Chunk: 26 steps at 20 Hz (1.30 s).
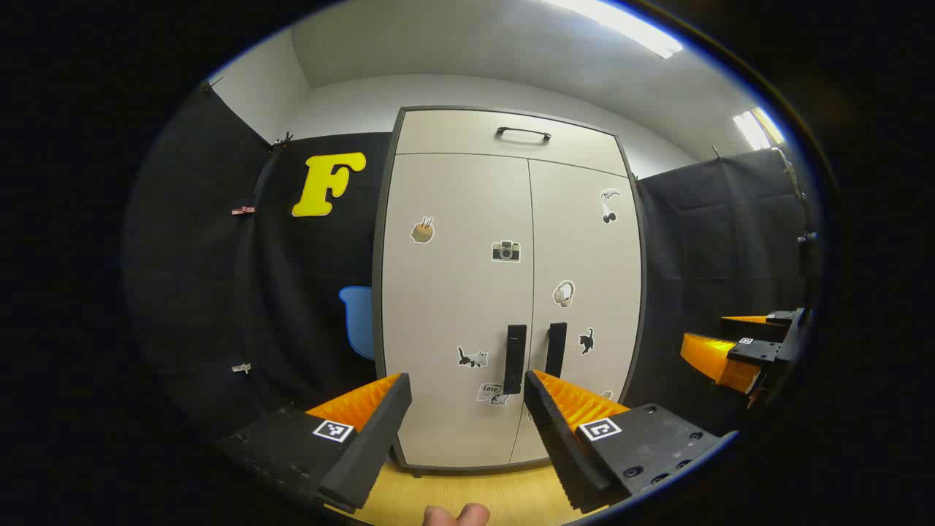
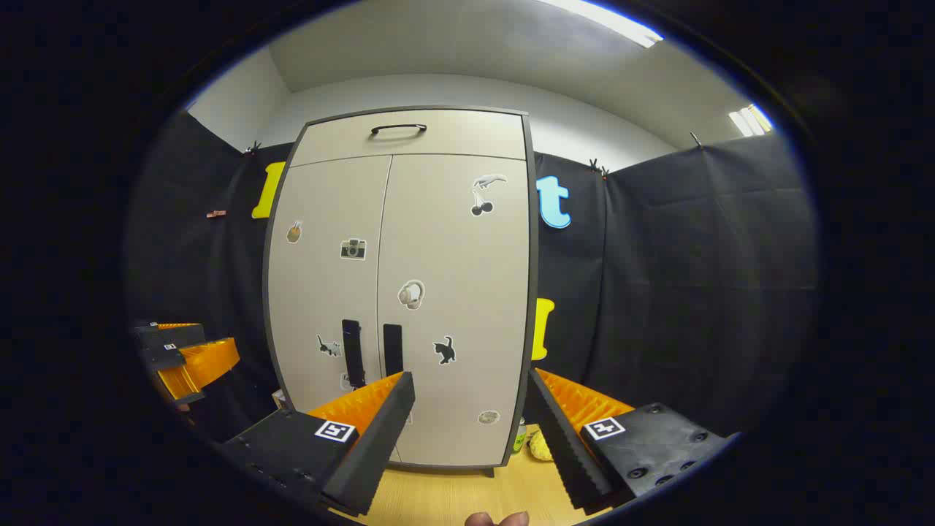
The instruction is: Open the right door of the double-door shoe cabinet with the right hand, and open the left door with the left hand.
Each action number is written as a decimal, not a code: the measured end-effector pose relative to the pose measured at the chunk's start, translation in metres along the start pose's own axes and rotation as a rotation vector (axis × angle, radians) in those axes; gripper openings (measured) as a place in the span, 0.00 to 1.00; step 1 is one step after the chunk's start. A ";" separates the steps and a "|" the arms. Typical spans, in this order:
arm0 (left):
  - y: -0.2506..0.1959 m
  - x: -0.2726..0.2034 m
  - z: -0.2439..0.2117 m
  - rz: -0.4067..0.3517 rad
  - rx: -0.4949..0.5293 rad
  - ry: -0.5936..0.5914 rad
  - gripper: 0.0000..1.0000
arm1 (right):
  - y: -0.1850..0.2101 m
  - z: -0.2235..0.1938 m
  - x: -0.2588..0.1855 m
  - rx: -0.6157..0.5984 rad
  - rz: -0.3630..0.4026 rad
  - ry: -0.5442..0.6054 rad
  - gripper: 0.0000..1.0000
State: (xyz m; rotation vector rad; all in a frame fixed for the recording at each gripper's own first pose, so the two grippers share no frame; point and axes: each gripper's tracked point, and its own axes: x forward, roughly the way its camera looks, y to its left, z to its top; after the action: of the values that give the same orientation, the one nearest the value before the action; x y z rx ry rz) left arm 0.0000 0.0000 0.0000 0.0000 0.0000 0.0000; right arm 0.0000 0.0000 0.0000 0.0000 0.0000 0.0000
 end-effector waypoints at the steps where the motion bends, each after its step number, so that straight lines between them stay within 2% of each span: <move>1: 0.000 0.000 0.000 -0.001 0.001 0.000 0.96 | 0.001 -0.001 0.000 0.003 0.002 0.003 0.98; 17: 0.004 -0.004 0.005 -0.007 0.017 -0.013 0.96 | 0.005 0.000 -0.005 0.000 -0.006 0.009 0.98; 26: 0.016 -0.006 0.001 0.007 0.028 -0.006 0.96 | 0.032 -0.005 0.014 0.004 0.049 0.013 0.97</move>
State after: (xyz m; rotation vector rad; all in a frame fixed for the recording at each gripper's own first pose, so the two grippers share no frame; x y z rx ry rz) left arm -0.0064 0.0160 0.0005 0.0281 -0.0063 0.0068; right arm 0.0145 0.0324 -0.0053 0.0036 0.0133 0.0489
